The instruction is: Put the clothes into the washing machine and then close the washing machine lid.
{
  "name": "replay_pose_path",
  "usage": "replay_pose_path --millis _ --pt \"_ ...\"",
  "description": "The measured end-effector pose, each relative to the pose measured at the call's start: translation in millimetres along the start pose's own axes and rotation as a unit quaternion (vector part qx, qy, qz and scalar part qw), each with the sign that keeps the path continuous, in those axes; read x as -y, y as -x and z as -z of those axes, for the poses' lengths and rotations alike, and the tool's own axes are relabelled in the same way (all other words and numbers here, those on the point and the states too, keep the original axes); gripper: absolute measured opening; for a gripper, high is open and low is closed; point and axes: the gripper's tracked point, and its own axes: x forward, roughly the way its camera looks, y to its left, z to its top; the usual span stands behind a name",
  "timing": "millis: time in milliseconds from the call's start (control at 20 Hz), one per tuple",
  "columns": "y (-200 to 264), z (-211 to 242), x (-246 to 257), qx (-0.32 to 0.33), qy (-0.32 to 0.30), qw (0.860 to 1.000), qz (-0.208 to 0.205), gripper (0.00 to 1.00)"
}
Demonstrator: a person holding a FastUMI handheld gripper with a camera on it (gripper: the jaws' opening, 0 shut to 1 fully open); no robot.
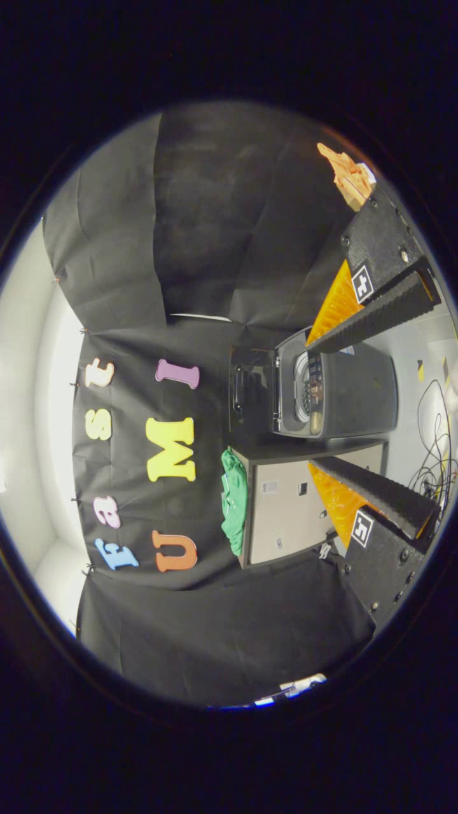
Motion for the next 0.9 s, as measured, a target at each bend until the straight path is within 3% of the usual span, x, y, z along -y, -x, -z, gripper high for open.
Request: replay_pose_path --millis 500,900 --pt "-32.7 -44.6 -9.9 0.014 -0.017 1.0 0.01 1.0" --pt "-111.1 -117.7 -43.4 0.024 -0.023 0.999 0.004 1.0"
